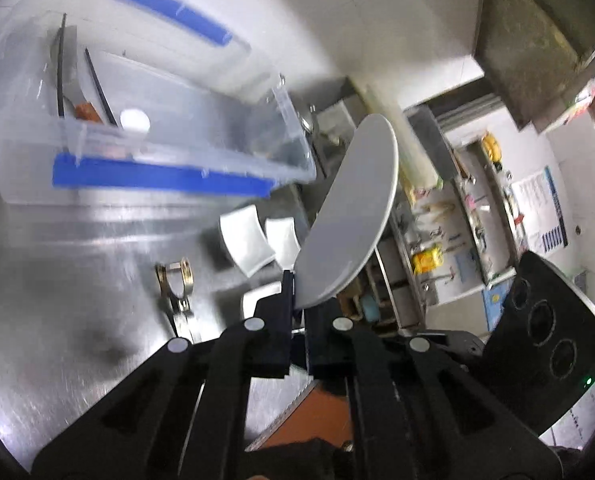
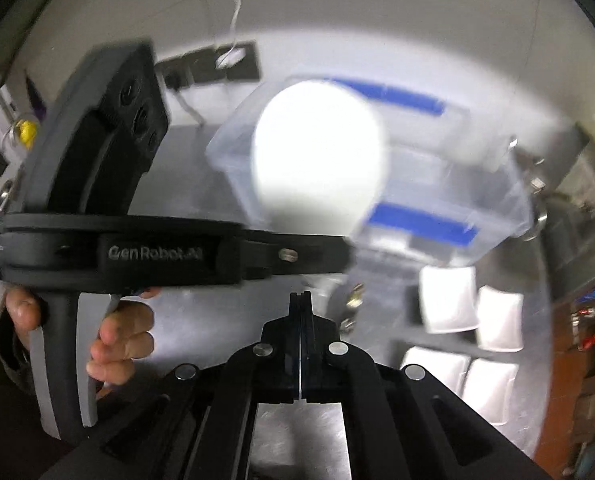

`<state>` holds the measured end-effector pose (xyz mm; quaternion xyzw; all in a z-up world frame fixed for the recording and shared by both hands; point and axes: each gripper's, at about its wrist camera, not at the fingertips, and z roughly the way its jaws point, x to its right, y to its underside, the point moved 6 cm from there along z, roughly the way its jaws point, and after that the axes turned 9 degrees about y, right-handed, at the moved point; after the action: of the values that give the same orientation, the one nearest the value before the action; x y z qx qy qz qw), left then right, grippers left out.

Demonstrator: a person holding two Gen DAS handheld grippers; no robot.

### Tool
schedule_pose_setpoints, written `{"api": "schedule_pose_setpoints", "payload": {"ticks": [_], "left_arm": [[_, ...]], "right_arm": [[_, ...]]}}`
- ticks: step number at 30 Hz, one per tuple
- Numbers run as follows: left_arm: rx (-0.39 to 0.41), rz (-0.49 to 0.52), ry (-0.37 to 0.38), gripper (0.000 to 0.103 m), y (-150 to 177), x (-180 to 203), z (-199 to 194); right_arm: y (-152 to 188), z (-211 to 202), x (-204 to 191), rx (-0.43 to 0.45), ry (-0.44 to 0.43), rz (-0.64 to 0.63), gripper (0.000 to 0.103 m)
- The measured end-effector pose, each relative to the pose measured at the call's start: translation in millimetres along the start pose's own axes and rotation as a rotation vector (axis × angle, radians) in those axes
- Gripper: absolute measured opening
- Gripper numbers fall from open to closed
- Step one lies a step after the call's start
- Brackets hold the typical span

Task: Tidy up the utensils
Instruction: 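Lower the rice paddle into the clear box and open both grippers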

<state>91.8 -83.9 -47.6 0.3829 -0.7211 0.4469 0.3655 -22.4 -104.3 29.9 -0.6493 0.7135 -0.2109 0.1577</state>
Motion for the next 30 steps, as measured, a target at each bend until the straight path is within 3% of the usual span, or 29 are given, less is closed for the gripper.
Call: {"api": "schedule_pose_setpoints", "payload": {"ticks": [1, 3, 4, 7, 8, 11, 13, 14, 18, 22, 25, 30], "left_arm": [[0.016, 0.0, -0.001, 0.004, -5, -2, -3], [0.034, -0.014, 0.007, 0.004, -10, -7, -9], [0.045, -0.023, 0.017, 0.004, -14, -9, -13], [0.059, -0.028, 0.048, 0.004, -26, -7, -25], [0.061, -0.026, 0.063, 0.004, -29, -4, -29], [0.067, -0.014, 0.107, 0.004, -41, 9, -36], [0.073, -0.001, 0.125, 0.004, -49, 18, -41], [0.074, 0.004, 0.127, 0.004, -52, 21, -41], [0.082, 0.035, 0.081, 0.004, -77, 23, -40], [0.109, 0.062, -0.013, 0.007, -129, 15, -35], [0.102, 0.03, -0.094, 0.008, -169, -9, -21], [0.024, -0.111, -0.263, 0.009, -200, -83, 16]], "right_arm": [[-2, -6, 5, 0.019, -0.003, 0.004, 0.012], [-1, -16, 13, 0.041, 0.005, -0.003, 0.096], [-2, -14, 21, 0.072, 0.008, 0.0, 0.098], [-16, 9, 17, 0.065, -0.06, 0.007, 0.096], [-21, 17, 13, 0.071, -0.071, -0.006, 0.092], [-37, 37, 4, 0.049, -0.107, -0.006, 0.054], [-47, 53, 3, 0.035, -0.116, 0.009, 0.039], [-52, 58, 4, 0.026, -0.146, 0.026, 0.027], [-72, 60, 5, 0.043, -0.152, 0.0, 0.024], [-116, 70, 22, 0.037, -0.168, 0.022, 0.024], [-149, 102, 38, -0.038, -0.217, 0.079, 0.023], [-161, 175, 47, -0.228, -0.277, 0.14, 0.023]]}}
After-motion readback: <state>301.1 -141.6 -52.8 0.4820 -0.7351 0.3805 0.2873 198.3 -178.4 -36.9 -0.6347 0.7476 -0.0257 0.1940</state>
